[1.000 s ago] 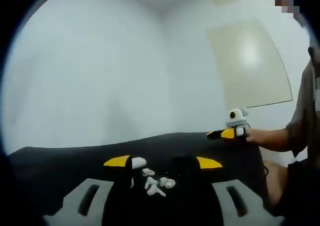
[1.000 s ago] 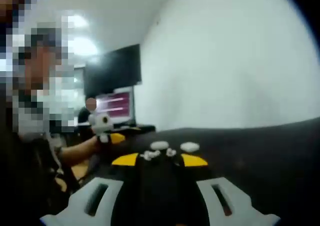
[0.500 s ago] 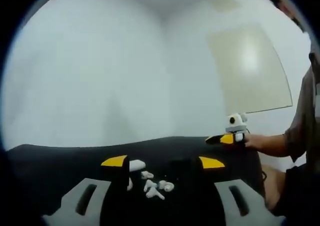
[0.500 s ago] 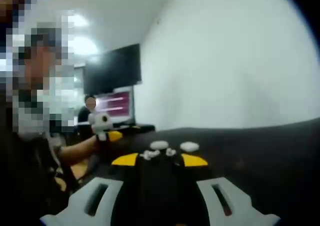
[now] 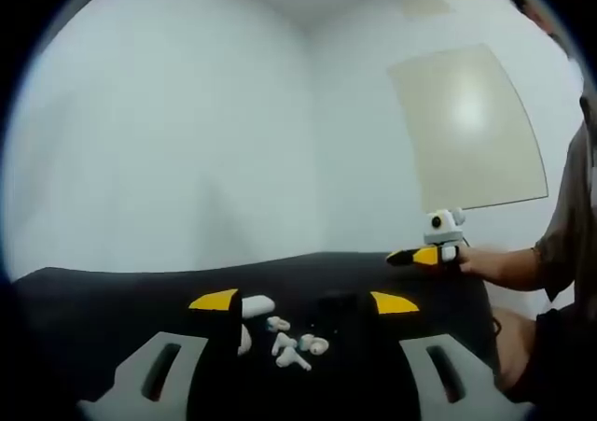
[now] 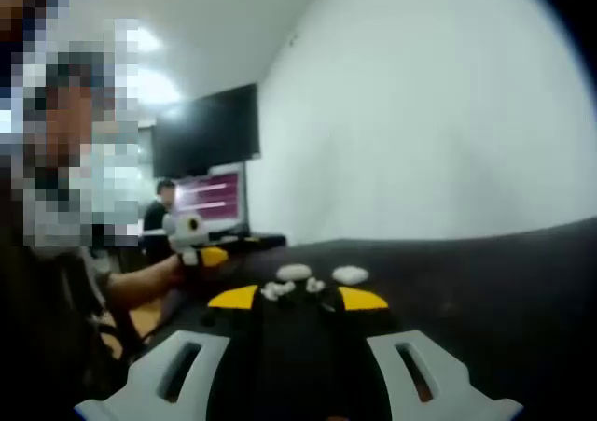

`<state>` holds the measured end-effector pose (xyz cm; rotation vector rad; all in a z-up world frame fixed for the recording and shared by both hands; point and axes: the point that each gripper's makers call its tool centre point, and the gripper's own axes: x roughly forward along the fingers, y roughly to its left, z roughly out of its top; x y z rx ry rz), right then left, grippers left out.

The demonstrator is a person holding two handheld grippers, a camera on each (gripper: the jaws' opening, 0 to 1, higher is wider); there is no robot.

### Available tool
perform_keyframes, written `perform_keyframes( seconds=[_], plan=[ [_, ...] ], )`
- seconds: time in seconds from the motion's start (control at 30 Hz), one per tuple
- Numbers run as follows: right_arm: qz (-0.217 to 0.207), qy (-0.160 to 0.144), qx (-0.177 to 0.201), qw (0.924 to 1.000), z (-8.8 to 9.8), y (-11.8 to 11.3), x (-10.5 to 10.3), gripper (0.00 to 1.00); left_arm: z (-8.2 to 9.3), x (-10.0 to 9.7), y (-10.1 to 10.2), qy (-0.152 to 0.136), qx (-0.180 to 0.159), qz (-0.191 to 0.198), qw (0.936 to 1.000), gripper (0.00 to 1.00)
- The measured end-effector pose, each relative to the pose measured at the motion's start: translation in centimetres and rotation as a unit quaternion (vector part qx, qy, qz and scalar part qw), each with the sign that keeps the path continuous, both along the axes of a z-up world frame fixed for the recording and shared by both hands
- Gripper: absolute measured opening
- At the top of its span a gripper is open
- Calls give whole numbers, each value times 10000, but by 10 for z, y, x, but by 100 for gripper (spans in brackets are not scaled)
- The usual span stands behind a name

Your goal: Pick up three earphones and place each one into its charging case using tactile feedback, ensure that each earphone is properly inserted and securely positioned inside the case.

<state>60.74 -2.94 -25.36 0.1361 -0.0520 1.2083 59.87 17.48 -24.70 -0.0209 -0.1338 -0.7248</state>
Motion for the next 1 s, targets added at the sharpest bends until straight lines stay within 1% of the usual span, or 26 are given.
perform_keyframes(
  seconds=[0.13, 0.27, 0.6, 0.83, 0.93, 1.0],
  plan=[
    [-13, 15, 34, 10000, 1, -2, 1, 33, -5, 2, -2, 53, 139, 47, 9999, 51],
    [-27, 15, 44, 10000, 1, -2, 1, 33, -6, 3, -2, 24, 242, 98, 9997, 51],
    [-90, 4, 96, 9999, 3, -4, 4, 33, -10, 6, 1, 130, 285, 136, 9994, 51],
    [-140, -53, 6, 9999, 1, -1, 4, 33, -12, 3, -1, 54, 451, 133, 9989, 51],
    [-136, -72, -13, 9999, 0, 0, 4, 33, -12, 2, -1, 22, 457, 112, 9989, 51],
    [-139, -64, -18, 9999, 0, 0, 5, 33, -11, 2, 1, 42, 395, 116, 9991, 51]
  ],
)
